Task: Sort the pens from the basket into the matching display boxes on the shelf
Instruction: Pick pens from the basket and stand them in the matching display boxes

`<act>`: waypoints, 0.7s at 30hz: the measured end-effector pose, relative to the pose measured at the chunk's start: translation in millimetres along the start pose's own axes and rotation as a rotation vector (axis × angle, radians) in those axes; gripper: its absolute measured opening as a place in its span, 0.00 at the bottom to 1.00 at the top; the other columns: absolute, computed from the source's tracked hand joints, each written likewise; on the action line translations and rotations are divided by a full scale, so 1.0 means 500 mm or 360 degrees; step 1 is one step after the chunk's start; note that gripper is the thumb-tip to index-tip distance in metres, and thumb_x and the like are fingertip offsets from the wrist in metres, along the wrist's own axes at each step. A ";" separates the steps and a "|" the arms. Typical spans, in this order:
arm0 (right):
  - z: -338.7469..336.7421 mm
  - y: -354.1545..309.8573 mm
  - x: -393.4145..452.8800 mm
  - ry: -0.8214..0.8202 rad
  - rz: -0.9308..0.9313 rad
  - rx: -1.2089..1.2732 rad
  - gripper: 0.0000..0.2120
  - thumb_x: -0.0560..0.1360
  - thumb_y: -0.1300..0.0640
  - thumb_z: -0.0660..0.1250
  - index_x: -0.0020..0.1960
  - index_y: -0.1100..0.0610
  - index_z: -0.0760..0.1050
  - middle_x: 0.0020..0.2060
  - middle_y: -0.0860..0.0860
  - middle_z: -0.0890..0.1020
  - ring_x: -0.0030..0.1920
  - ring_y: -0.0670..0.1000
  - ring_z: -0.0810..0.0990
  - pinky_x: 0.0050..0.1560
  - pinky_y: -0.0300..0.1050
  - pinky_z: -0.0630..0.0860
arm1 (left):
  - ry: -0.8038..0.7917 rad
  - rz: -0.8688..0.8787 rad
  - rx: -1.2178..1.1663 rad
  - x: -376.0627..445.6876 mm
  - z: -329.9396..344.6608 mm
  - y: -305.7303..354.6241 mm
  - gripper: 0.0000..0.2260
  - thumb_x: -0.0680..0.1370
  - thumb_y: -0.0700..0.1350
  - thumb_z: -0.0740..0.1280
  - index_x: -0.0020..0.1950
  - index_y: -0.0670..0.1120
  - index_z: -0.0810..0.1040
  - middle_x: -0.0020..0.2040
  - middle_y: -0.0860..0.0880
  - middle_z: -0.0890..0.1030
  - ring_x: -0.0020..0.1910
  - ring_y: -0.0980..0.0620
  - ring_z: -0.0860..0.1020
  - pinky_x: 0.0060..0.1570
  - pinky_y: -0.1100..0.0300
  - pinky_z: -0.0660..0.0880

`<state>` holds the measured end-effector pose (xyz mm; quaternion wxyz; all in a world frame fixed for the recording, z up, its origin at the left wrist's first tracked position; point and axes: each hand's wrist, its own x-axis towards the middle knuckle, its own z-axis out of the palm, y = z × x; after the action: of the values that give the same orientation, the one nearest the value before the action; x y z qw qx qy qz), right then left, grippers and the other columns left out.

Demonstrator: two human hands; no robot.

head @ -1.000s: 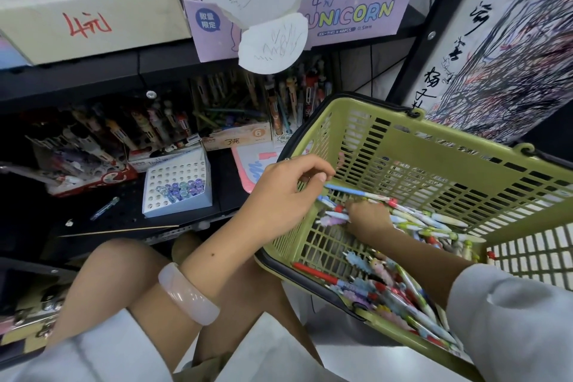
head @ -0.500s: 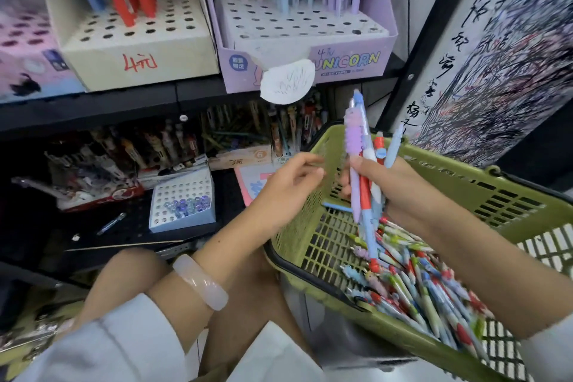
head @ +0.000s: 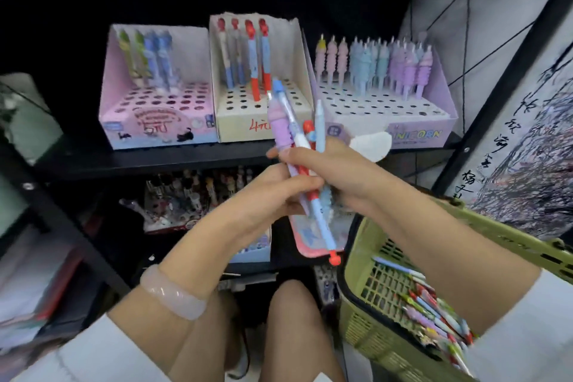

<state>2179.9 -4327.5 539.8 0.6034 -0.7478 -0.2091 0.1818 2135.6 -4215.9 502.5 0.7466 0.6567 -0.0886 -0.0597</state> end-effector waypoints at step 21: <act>0.150 -0.061 0.134 0.0358 -0.1945 -0.1729 0.16 0.68 0.70 0.70 0.54 0.63 0.79 0.58 0.60 0.78 0.50 0.60 0.80 0.37 0.50 0.79 | 0.0726 0.0276 -0.0318 -0.086 -0.213 0.087 0.09 0.80 0.46 0.59 0.47 0.42 0.75 0.29 0.47 0.76 0.26 0.52 0.73 0.25 0.61 0.72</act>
<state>2194.5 -4224.0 553.1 0.1674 -0.7036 -0.5761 -0.3808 2114.6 -4098.0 530.2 0.8108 0.5660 0.0323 0.1457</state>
